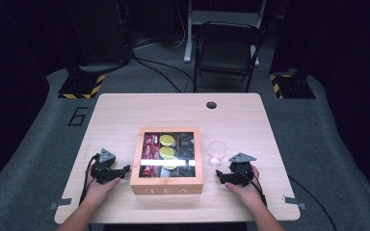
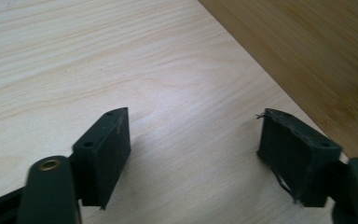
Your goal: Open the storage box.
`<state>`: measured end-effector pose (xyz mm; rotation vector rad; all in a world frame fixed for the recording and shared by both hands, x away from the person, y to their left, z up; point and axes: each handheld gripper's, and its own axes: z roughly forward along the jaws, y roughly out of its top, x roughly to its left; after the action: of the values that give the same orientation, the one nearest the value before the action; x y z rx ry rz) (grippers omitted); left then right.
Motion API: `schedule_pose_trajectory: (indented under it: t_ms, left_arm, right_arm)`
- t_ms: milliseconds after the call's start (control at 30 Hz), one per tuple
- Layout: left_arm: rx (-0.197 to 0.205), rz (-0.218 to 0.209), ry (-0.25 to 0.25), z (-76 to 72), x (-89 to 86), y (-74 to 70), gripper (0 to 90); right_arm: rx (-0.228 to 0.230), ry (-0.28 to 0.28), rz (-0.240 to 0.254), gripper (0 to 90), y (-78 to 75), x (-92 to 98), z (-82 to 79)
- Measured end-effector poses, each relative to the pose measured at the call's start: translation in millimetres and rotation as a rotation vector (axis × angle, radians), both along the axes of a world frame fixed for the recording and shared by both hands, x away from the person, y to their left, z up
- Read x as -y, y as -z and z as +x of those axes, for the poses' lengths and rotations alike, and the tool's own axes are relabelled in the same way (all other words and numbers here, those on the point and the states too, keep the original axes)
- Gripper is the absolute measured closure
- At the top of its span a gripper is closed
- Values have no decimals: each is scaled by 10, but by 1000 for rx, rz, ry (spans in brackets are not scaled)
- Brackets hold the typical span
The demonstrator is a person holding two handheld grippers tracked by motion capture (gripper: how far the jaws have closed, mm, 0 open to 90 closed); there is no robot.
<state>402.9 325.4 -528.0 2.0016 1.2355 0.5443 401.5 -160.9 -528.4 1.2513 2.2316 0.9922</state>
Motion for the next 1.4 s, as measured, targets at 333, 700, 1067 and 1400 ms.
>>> schedule_pose_trajectory:
  t_ms: [333,700,1067,1400]
  left_arm:
    - [-3,-8,-14,-22,-38,-91,361]
    - [8,-18,1,-75,-70,-199,461]
    - [-7,-31,27,-122,-69,-280,501]
    - [-8,-34,37,-160,-39,-332,500]
  right_arm:
    - [7,4,-38,324,-102,19,-39]
    - [22,-38,-44,437,-206,-26,-94]
    - [30,-44,-47,441,-303,-45,-145]
    - [27,-47,-19,463,-359,-3,-155]
